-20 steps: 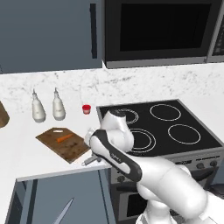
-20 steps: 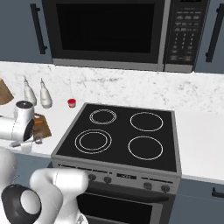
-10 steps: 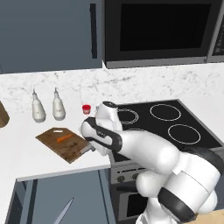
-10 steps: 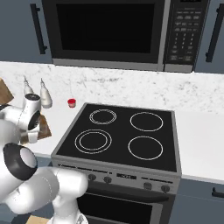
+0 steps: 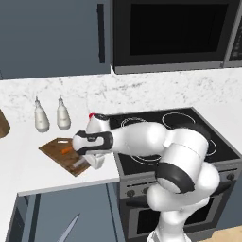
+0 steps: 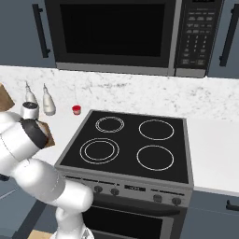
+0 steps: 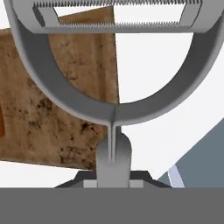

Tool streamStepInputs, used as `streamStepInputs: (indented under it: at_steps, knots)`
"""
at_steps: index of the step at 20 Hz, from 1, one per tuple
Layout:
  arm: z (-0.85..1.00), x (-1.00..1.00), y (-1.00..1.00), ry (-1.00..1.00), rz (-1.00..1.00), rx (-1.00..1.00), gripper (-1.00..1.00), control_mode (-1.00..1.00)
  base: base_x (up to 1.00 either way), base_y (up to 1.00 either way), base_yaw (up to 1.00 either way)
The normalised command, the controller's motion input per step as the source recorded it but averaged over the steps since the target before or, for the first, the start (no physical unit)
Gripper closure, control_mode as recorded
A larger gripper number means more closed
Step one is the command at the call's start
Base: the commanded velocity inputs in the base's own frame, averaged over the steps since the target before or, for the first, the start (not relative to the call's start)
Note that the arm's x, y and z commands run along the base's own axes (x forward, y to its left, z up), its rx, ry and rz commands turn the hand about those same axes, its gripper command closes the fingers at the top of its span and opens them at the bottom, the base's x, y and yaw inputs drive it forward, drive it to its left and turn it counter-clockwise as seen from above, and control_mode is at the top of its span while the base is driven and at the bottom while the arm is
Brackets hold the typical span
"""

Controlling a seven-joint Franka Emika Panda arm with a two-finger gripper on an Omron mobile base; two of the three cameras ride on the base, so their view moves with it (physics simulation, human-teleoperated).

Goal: Place the appropriate cutting tool for cutting the carrot skin on the cutting board.

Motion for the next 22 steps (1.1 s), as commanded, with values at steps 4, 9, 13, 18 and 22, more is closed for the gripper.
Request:
streamStepInputs:
  at_steps: [4,9,13,18,22]
  knots:
    - [-0.16,0.41,0.01,0.00,0.00,0.01,1.00,-1.00,0.00,0.00,0.00]
    - [-0.17,0.31,0.00,0.00,0.00,0.00,1.00,-1.00,0.00,0.00,0.00]
    - [-0.22,0.11,0.13,0.00,0.00,0.00,1.00,-1.00,0.00,0.00,0.00]
    - [-0.24,0.05,0.26,0.00,0.00,0.00,1.00,-1.00,0.00,0.00,0.00]
    - [-0.20,0.07,0.14,0.00,0.00,0.00,1.00,-1.00,0.00,0.00,0.00]
